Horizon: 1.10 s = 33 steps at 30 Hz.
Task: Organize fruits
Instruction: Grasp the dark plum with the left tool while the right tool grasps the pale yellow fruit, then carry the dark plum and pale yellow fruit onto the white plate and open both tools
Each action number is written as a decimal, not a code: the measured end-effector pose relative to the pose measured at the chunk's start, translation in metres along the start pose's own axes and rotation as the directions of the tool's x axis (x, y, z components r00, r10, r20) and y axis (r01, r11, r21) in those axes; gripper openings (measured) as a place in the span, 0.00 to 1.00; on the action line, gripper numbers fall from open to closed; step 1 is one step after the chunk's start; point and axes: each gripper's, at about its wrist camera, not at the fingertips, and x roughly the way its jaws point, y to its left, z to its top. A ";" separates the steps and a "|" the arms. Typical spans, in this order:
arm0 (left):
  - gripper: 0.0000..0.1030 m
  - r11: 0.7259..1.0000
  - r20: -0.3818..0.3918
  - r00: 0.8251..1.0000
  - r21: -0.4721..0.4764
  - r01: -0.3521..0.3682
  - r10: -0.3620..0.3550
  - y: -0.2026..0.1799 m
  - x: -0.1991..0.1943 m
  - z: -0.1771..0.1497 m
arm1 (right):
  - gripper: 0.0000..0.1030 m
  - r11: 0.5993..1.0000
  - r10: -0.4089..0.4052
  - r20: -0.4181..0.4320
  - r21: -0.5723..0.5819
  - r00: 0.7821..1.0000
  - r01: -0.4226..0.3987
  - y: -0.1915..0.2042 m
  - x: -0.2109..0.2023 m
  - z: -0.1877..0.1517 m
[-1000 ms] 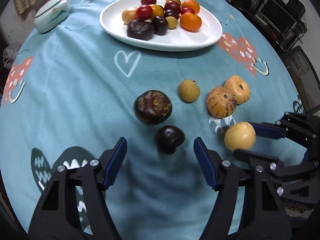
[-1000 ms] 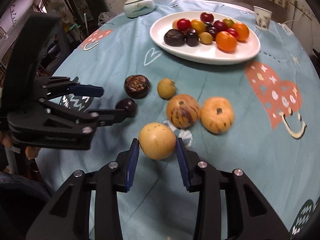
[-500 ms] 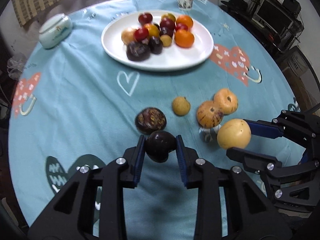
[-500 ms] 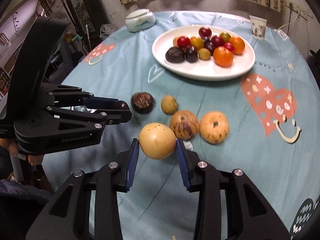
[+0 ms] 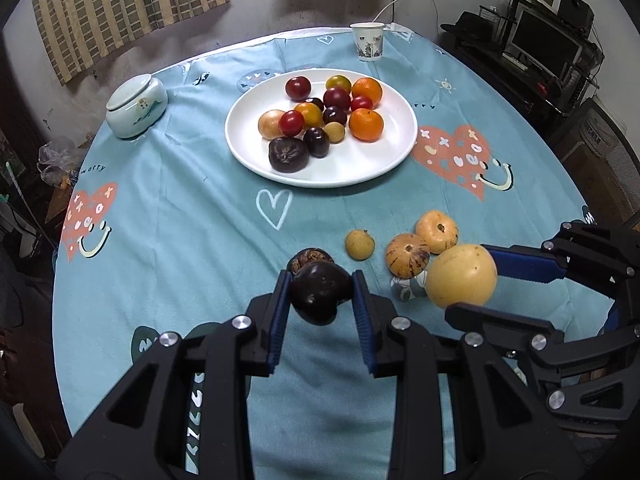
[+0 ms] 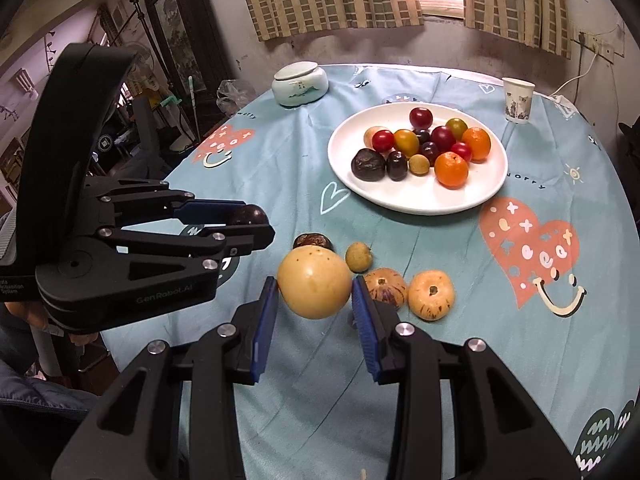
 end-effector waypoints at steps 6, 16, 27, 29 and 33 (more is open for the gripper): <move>0.30 1.000 -0.010 1.000 0.004 0.004 -0.004 -0.002 0.002 0.000 | 0.37 1.000 0.005 -0.009 0.000 1.000 -0.005 0.001 0.002 -0.002; 0.30 0.999 -0.080 0.997 -0.049 -0.001 -0.003 0.018 0.033 -0.033 | 0.37 0.999 -0.047 -0.112 0.016 0.993 0.049 -0.008 0.027 -0.036; 0.30 0.993 -0.171 0.985 -0.120 0.008 -0.028 0.033 0.056 -0.072 | 0.37 0.993 -0.066 -0.201 0.081 0.977 0.084 -0.021 0.041 -0.075; 0.30 0.994 -0.164 0.986 -0.111 0.010 -0.028 0.032 0.055 -0.070 | 0.37 0.994 -0.057 -0.200 0.076 0.978 0.074 -0.019 0.042 -0.074; 0.30 0.996 -0.145 0.989 -0.084 0.006 -0.018 0.024 0.051 -0.060 | 0.37 0.996 -0.051 -0.212 0.066 0.976 0.066 -0.017 0.047 -0.073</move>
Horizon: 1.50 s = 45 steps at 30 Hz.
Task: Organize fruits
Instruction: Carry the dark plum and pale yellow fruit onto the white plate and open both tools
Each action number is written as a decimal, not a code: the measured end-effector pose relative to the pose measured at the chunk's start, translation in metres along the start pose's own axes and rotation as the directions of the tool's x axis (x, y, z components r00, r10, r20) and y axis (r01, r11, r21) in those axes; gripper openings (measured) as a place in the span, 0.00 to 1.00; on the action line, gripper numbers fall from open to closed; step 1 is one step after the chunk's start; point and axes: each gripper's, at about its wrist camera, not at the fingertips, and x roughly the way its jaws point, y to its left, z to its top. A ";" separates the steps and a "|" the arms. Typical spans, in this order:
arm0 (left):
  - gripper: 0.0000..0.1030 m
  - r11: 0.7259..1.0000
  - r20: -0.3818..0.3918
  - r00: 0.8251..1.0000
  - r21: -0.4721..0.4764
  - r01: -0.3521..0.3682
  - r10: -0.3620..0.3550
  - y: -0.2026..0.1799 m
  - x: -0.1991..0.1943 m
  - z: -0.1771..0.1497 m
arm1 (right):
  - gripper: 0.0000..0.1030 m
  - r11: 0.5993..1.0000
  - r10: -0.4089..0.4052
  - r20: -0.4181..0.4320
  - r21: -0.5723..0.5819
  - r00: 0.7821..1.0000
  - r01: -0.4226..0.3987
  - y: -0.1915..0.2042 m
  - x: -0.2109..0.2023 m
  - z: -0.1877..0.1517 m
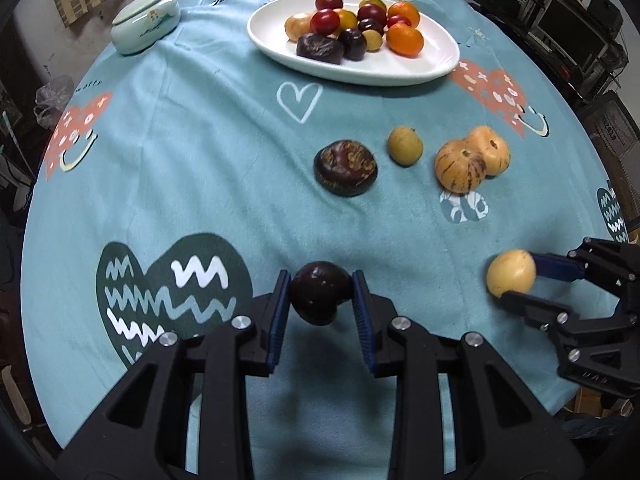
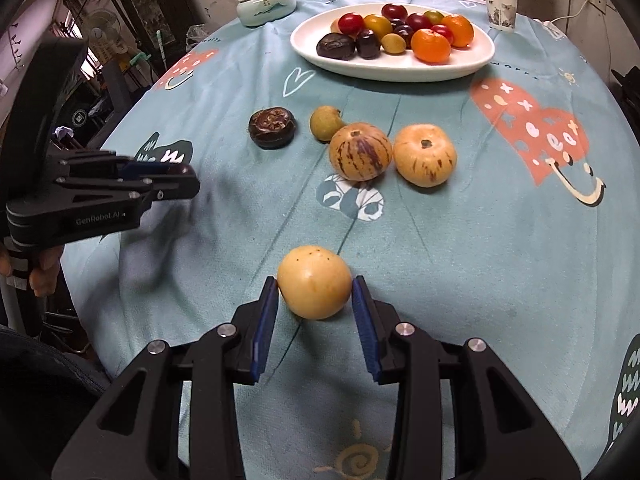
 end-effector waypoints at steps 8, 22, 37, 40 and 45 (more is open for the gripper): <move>0.30 1.000 0.001 1.000 0.020 0.009 -0.009 -0.007 0.000 0.010 | 0.37 1.000 0.019 0.013 0.007 1.000 -0.019 -0.002 -0.001 0.005; 0.30 1.000 -0.006 1.000 0.029 0.008 -0.008 -0.009 0.001 0.008 | 0.37 0.999 0.028 0.008 -0.016 1.000 -0.028 0.006 -0.001 0.008; 0.31 0.998 0.024 1.000 0.066 0.016 -0.017 -0.015 -0.009 0.026 | 0.37 0.999 0.033 0.023 -0.024 0.999 -0.033 0.007 -0.005 0.014; 0.31 0.997 0.085 0.996 0.081 0.013 -0.020 -0.015 -0.023 0.057 | 0.37 0.999 0.019 0.082 -0.047 0.996 -0.016 0.001 -0.020 0.042; 0.31 0.997 0.194 0.980 0.067 0.037 -0.049 -0.010 -0.043 0.126 | 0.37 0.998 0.000 0.240 -0.055 0.971 0.014 -0.015 -0.054 0.110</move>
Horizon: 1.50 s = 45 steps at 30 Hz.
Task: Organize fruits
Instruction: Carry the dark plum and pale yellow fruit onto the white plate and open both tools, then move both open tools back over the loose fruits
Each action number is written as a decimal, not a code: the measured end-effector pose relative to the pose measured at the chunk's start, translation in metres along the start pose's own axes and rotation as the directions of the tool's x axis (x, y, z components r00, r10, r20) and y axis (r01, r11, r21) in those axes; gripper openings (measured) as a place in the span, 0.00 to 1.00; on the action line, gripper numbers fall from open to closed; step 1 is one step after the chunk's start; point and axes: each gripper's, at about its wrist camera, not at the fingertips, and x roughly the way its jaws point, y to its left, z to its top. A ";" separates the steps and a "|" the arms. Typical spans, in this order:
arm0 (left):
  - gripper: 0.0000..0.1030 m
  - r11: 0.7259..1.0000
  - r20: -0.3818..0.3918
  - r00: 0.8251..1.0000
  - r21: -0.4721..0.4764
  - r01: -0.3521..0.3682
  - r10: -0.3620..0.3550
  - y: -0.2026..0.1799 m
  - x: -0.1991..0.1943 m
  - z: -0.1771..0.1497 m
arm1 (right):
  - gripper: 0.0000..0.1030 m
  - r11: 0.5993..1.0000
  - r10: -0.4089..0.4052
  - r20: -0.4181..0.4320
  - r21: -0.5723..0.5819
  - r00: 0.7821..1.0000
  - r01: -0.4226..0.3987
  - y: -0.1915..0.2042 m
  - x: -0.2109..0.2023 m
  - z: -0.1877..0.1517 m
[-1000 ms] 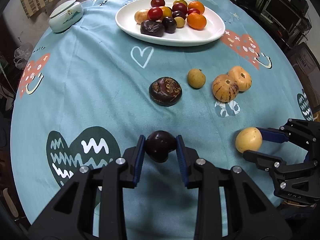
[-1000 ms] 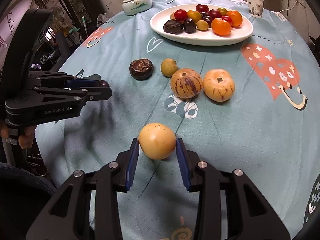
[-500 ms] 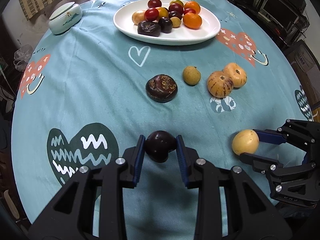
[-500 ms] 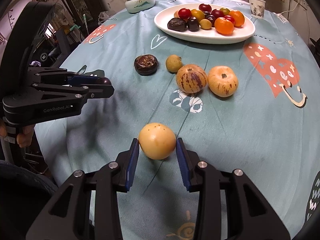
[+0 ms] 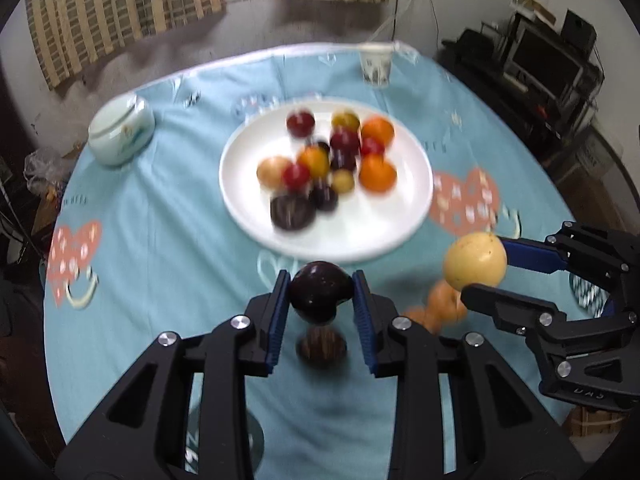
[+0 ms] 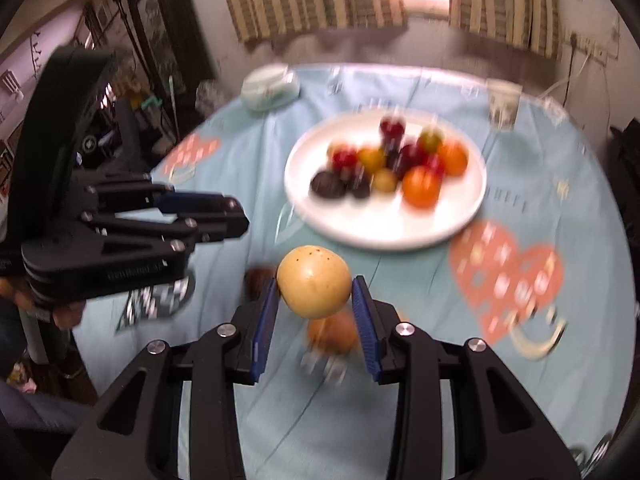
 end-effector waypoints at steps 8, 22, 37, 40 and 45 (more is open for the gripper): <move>0.31 0.999 0.001 1.000 -0.026 -0.025 0.025 0.010 0.051 0.068 | 0.37 0.998 -0.050 0.087 0.046 0.995 0.046 -0.045 0.029 0.081; 0.53 0.997 -0.053 0.996 -0.039 -0.067 0.065 0.033 0.124 0.097 | 0.67 0.988 -0.118 -0.034 0.100 0.992 0.121 -0.100 0.121 0.110; 0.69 0.994 0.019 0.997 -0.078 -0.074 0.076 0.036 0.050 0.065 | 0.69 0.990 -0.125 0.016 0.060 0.992 0.124 -0.084 0.053 0.070; 0.69 0.994 0.007 0.998 -0.087 -0.060 0.061 0.032 0.035 0.041 | 0.69 0.991 -0.122 0.001 0.056 0.992 0.122 -0.077 0.038 0.046; 0.70 0.998 -0.052 0.998 -0.063 -0.025 0.022 0.013 0.024 -0.007 | 0.69 0.990 -0.100 -0.062 0.095 0.993 0.105 -0.069 0.020 -0.014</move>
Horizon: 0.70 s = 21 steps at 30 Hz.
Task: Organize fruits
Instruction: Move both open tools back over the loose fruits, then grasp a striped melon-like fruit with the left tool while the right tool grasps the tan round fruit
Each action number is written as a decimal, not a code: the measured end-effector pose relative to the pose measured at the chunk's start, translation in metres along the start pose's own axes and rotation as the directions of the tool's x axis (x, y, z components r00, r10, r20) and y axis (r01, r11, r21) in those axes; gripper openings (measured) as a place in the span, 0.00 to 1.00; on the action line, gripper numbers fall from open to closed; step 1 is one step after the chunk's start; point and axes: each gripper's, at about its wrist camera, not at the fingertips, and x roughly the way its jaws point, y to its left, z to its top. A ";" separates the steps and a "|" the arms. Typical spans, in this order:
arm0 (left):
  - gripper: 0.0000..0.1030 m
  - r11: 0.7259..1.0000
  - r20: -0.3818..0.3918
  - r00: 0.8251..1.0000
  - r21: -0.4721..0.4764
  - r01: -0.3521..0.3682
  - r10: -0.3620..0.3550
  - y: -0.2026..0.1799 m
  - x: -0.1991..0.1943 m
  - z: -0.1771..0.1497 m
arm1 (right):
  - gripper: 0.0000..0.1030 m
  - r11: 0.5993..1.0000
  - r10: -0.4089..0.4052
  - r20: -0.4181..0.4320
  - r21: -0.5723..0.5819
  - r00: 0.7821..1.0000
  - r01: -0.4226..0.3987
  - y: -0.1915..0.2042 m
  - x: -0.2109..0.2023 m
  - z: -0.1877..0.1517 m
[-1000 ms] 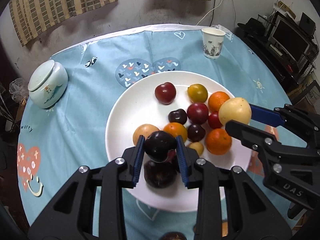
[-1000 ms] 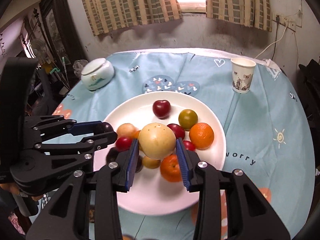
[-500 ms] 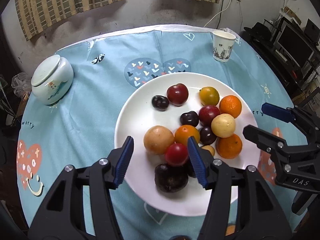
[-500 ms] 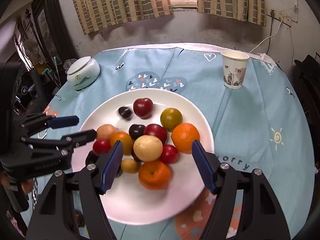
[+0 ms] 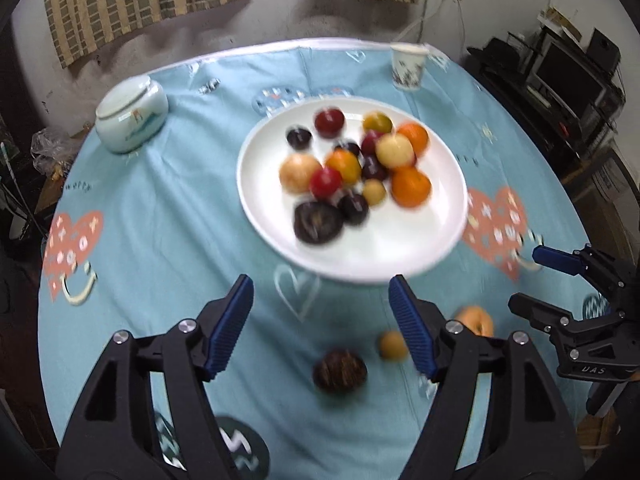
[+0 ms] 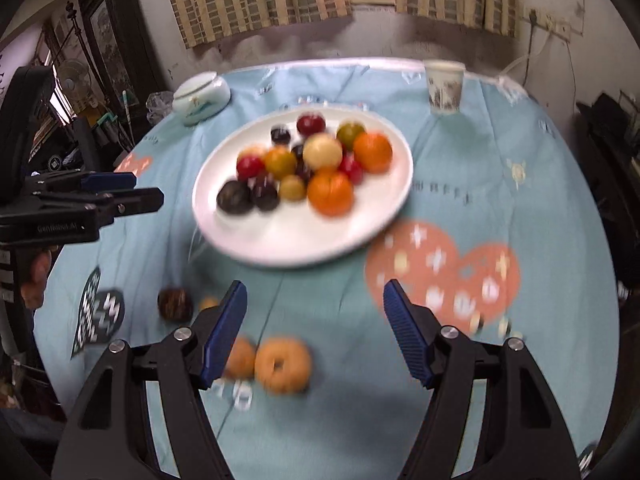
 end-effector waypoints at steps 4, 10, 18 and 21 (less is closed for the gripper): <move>0.70 1.000 -0.058 0.998 0.006 0.017 -0.016 -0.011 0.001 -0.033 | 0.69 1.000 0.004 -0.067 -0.024 0.998 -0.005 0.006 0.002 -0.042; 0.70 0.999 -0.100 0.995 -0.050 0.010 -0.015 -0.008 -0.007 -0.060 | 0.69 0.972 -0.088 -0.085 -0.226 0.993 0.066 0.032 0.025 -0.060; 0.71 0.997 -0.136 0.990 -0.070 0.027 -0.036 -0.026 -0.010 -0.080 | 0.41 0.922 -0.098 -0.141 -0.385 0.985 0.037 0.045 0.051 -0.054; 0.71 0.997 -0.149 0.987 -0.054 0.046 -0.054 -0.044 -0.003 -0.080 | 0.41 0.937 -0.061 -0.138 -0.348 0.988 0.010 0.035 0.038 -0.055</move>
